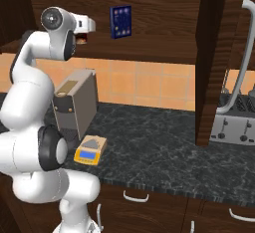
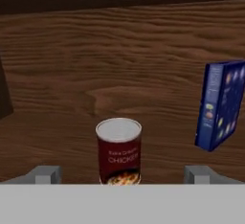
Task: Pick the canned food and place it on the digital scale for weighing, and close the cabinet.
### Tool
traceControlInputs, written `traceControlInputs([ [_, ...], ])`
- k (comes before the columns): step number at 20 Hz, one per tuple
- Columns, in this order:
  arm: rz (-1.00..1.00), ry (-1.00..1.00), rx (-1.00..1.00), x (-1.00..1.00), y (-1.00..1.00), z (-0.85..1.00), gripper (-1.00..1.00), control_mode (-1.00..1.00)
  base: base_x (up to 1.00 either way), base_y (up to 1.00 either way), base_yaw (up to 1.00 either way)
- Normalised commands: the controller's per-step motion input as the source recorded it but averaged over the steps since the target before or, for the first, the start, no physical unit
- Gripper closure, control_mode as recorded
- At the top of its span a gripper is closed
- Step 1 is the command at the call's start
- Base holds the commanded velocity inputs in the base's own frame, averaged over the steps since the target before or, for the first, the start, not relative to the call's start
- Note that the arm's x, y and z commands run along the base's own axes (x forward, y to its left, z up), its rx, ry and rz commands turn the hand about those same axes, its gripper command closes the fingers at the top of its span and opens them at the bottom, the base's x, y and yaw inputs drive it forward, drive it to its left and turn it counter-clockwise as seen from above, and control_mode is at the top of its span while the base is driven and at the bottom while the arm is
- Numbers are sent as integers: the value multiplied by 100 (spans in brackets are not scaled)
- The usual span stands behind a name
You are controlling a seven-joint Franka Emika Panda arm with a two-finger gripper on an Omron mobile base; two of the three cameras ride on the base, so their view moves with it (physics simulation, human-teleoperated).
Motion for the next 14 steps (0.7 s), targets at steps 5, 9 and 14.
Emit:
traceControlInputs([
  [5, 0, 0, 0, 48, 13, -30, -100, -100, 0, 0, 0],
  [9, 0, 0, 0, 37, 14, -34, -100, -100, 0, 0, 0],
  [14, 0, 0, 0, 38, 2, -9, -100, -100, 0, 0, 0],
])
